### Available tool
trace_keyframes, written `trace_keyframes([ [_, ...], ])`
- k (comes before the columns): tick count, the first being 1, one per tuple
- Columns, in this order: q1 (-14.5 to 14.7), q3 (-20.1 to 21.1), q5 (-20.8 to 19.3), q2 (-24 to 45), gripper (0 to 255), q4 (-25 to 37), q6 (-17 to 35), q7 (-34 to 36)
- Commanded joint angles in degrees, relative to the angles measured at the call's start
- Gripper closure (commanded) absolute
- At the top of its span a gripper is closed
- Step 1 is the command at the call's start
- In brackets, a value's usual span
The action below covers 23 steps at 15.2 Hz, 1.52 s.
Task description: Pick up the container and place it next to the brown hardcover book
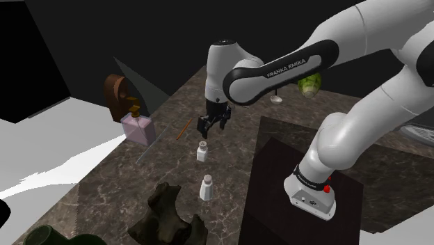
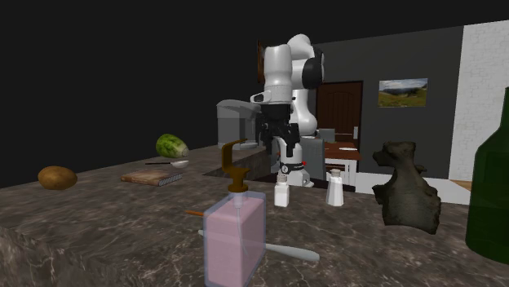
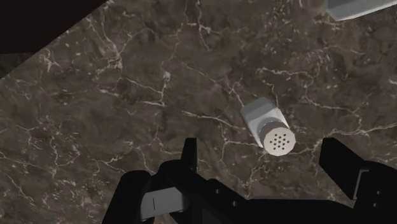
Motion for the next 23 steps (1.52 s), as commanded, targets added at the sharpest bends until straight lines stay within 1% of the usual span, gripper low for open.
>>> trace_keyframes([
  [1,0.0,2.2,-1.4,4.1,0,1.5,3.3,3.1],
  [2,0.0,3.3,-2.5,6.2,0,2.4,4.8,4.8],
  [3,0.0,3.4,-2.7,6.6,0,2.6,5.1,5.1],
  [10,-0.3,4.2,-4.3,10.9,0,0.1,11.6,6.4],
  [18,-0.3,4.2,-4.3,10.9,0,0.1,11.6,6.4],
  [19,-0.3,4.2,-4.3,10.9,255,0.1,11.6,6.4],
  [23,-0.3,4.2,-4.3,10.9,255,0.1,11.6,6.4],
])
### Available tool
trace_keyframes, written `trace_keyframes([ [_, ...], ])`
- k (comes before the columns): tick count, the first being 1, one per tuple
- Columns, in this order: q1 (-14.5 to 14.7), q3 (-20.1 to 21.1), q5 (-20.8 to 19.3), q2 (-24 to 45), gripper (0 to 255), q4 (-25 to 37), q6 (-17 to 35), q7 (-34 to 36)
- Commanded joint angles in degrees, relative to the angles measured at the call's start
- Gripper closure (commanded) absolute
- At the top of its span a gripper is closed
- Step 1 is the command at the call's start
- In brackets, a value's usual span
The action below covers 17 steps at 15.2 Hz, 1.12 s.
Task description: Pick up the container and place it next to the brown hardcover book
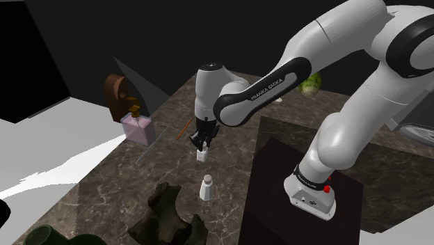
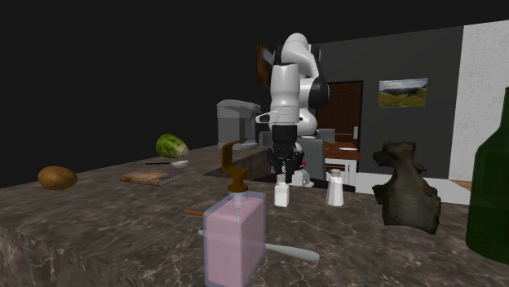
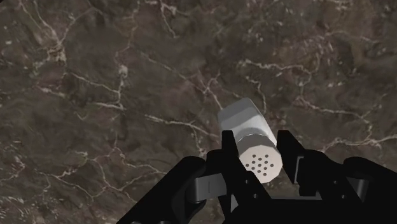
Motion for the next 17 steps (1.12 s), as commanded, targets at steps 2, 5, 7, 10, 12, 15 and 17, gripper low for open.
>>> trace_keyframes([
  [2,0.0,0.0,0.0,0.0,255,0.0,0.0,0.0],
  [5,0.0,0.0,0.0,0.0,255,0.0,0.0,0.0],
  [7,0.1,-0.2,0.5,-1.2,255,0.6,-1.7,-0.4],
  [10,0.2,-0.5,1.1,-2.8,255,1.6,-4.3,-0.9],
  [12,0.3,-0.6,1.4,-3.8,255,2.4,-6.0,-1.1],
  [15,0.4,-0.9,1.8,-5.2,255,3.6,-8.5,-1.5],
  [17,0.4,-1.2,2.0,-6.1,255,4.4,-10.2,-1.7],
])
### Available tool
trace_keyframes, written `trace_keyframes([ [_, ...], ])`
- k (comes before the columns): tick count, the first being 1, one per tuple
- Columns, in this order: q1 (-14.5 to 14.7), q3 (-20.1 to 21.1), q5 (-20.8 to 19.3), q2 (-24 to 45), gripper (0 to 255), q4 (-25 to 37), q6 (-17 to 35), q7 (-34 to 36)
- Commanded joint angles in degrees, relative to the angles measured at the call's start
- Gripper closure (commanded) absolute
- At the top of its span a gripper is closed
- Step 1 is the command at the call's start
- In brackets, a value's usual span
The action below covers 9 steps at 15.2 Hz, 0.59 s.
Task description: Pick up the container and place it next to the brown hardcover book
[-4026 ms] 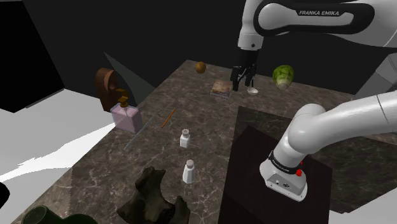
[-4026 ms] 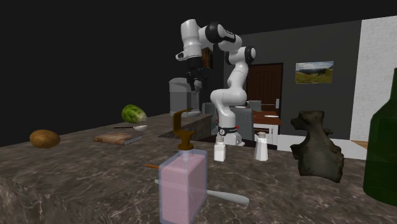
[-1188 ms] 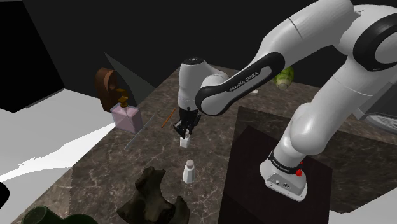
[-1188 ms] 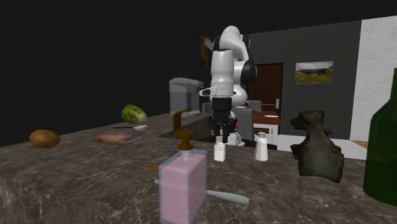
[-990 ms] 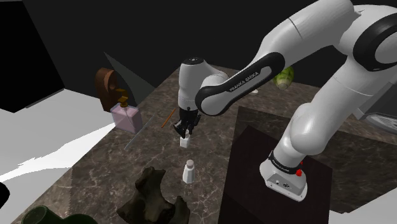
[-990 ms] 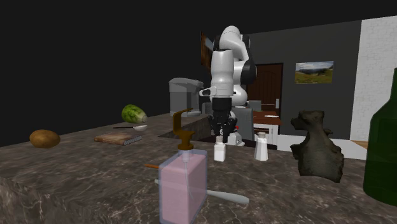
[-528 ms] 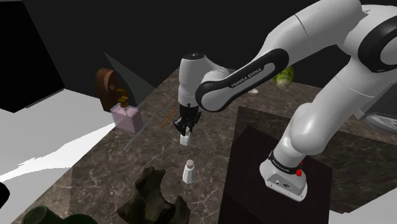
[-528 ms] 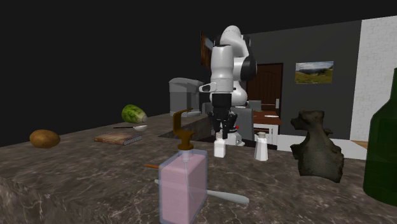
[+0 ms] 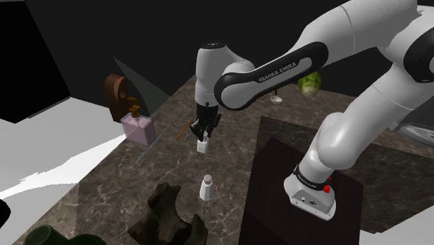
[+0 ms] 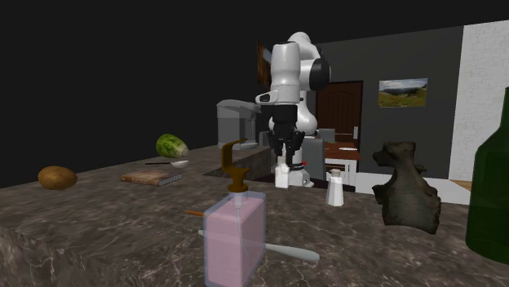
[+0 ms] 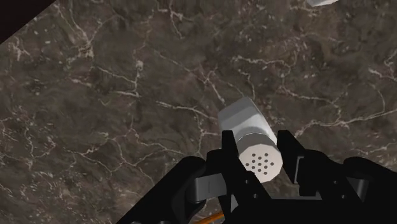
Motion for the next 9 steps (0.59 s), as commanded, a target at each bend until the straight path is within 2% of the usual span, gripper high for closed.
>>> trace_keyframes([
  [1,0.0,-0.2,0.2,-0.7,255,0.9,-1.7,-0.2],
  [9,0.1,-1.0,0.6,-3.4,255,5.0,-8.3,-0.7],
])
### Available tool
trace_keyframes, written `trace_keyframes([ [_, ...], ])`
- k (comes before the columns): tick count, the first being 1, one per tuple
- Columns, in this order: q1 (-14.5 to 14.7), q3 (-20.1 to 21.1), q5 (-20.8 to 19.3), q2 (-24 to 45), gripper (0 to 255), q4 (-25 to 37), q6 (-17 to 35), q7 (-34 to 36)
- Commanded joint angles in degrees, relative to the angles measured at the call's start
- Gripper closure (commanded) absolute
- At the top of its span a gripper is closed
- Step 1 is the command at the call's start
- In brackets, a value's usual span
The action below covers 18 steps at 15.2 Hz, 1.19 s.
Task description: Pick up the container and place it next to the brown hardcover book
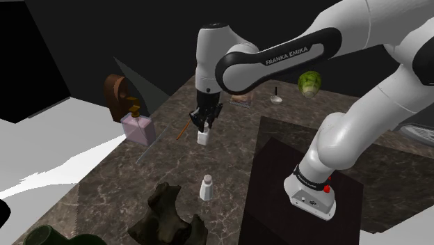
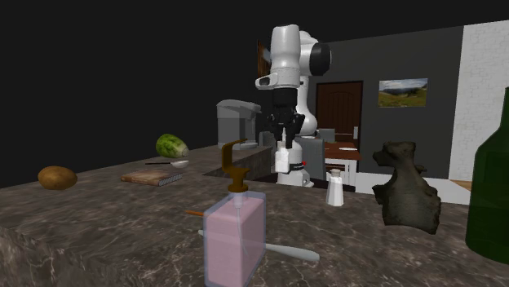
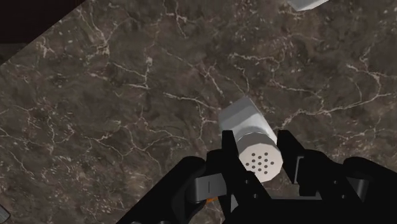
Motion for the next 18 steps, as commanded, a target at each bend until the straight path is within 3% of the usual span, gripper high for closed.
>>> trace_keyframes([
  [1,0.0,-0.1,0.0,-0.5,255,1.2,-1.6,0.0],
  [11,-0.1,-0.9,0.1,-2.3,255,6.8,-9.0,-0.2],
  [18,-3.2,-8.4,-1.1,-7.6,255,1.4,-9.5,-10.5],
])
